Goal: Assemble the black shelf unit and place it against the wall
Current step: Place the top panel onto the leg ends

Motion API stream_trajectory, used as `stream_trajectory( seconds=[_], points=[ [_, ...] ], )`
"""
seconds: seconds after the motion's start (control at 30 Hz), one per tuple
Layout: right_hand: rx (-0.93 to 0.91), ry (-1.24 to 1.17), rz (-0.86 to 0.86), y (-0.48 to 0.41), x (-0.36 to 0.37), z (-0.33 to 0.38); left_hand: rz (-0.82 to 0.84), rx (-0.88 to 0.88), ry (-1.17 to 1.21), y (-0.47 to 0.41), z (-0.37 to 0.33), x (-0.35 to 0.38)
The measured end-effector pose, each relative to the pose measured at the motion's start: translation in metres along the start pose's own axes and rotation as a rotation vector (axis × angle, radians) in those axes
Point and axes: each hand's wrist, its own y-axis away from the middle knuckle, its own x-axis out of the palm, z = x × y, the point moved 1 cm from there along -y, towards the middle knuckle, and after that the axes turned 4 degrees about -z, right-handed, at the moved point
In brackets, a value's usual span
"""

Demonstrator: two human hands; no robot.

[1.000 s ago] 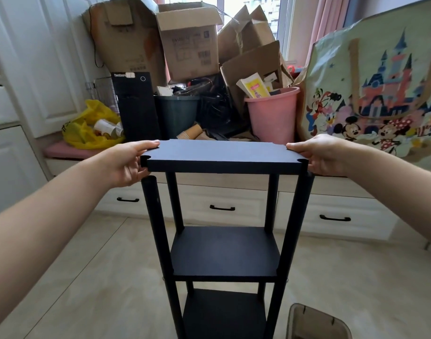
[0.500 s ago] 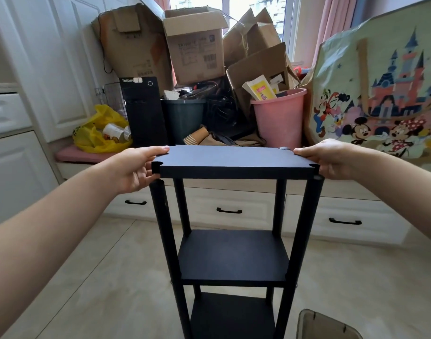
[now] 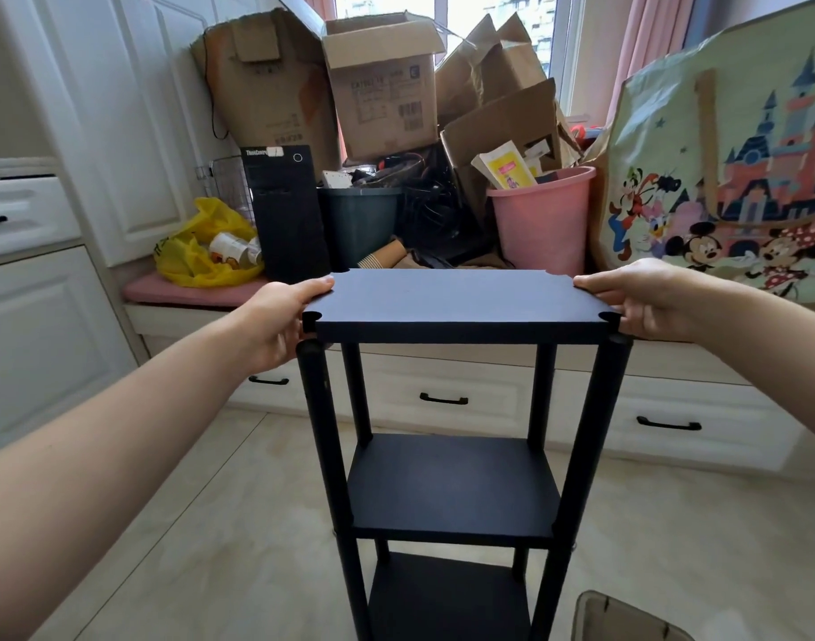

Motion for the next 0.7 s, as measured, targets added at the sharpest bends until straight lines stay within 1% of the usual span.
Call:
stream_trajectory(
  seconds=[0.1, 0.2, 0.37, 0.53, 0.7],
  points=[
    [-0.003, -0.009, 0.007, -0.0023, 0.0002, 0.0002, -0.02, 0.007, -0.013, -0.0009, -0.0001, 0.0011],
    [-0.017, -0.011, -0.022, -0.0019, 0.0016, 0.0015, -0.031, 0.04, 0.001, -0.0027, -0.0021, 0.0016],
    [-0.054, 0.039, -0.058, -0.0004, 0.0049, 0.0009, -0.041, 0.088, -0.032, -0.006, -0.0022, 0.0045],
    [-0.129, 0.004, -0.08, 0.0033, 0.0005, 0.0033, -0.067, 0.063, -0.072, -0.004, 0.0045, 0.0082],
    [-0.125, -0.008, -0.088, 0.0044, -0.0039, 0.0026, -0.069, 0.045, -0.064, -0.0023, 0.0072, 0.0107]
  ],
)
